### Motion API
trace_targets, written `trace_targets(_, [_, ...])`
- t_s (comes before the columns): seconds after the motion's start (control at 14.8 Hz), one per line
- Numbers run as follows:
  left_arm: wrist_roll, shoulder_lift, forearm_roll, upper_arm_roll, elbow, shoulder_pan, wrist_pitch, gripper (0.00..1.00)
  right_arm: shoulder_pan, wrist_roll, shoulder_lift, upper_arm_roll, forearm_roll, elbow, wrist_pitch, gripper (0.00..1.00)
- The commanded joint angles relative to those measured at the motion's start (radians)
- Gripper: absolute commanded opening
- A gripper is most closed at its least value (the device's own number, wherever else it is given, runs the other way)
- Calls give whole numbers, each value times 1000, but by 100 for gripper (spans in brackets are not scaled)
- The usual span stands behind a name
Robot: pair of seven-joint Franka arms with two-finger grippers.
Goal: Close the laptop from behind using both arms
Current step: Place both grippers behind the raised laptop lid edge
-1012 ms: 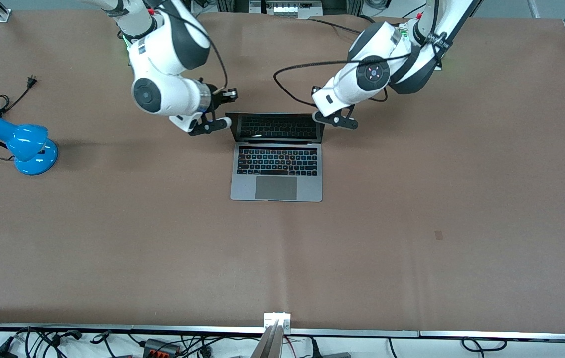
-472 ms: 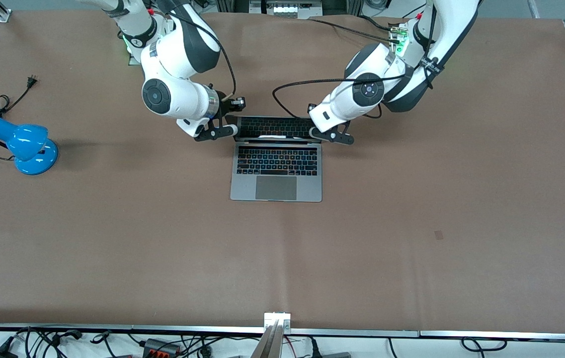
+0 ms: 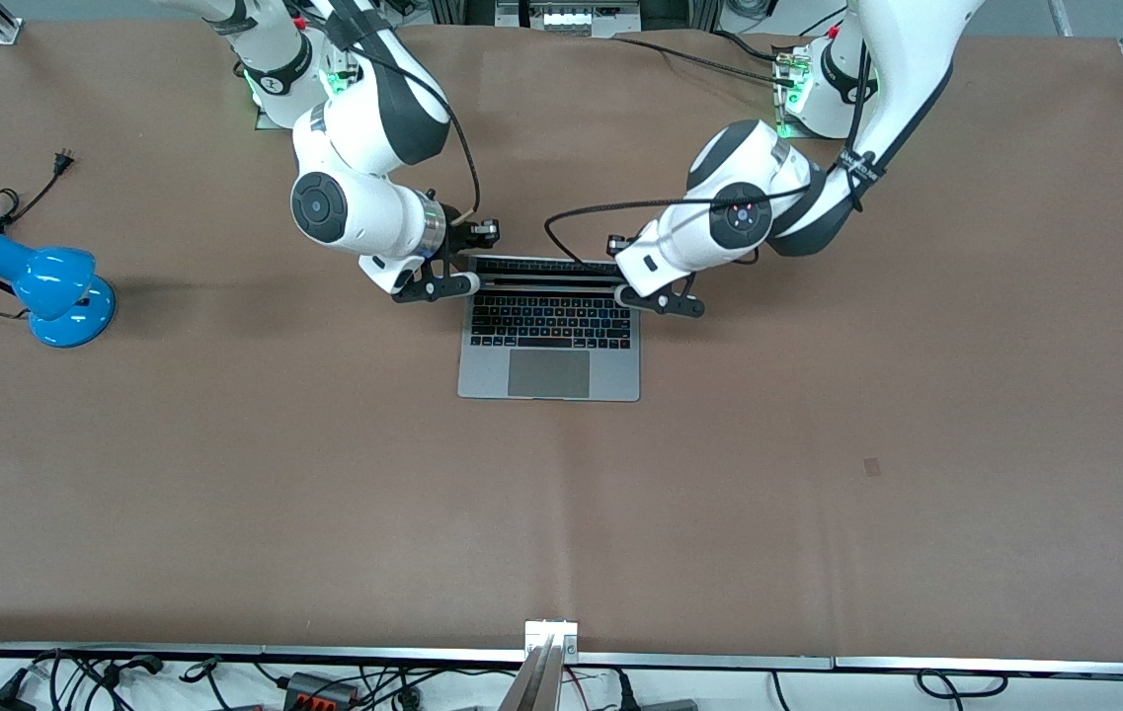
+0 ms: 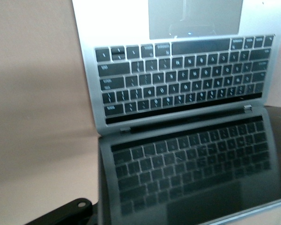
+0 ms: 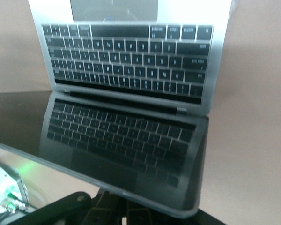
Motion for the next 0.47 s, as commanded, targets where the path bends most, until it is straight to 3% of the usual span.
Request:
trace_targets(0.0, [-22,71,55,5,69,-2,-2,0,7,30,60,-14,8,63,25,0])
trace_targets(0.4, [-20,150,62,41,141,-5,-3,0,-3,32,186,-35,-11,190,28,0])
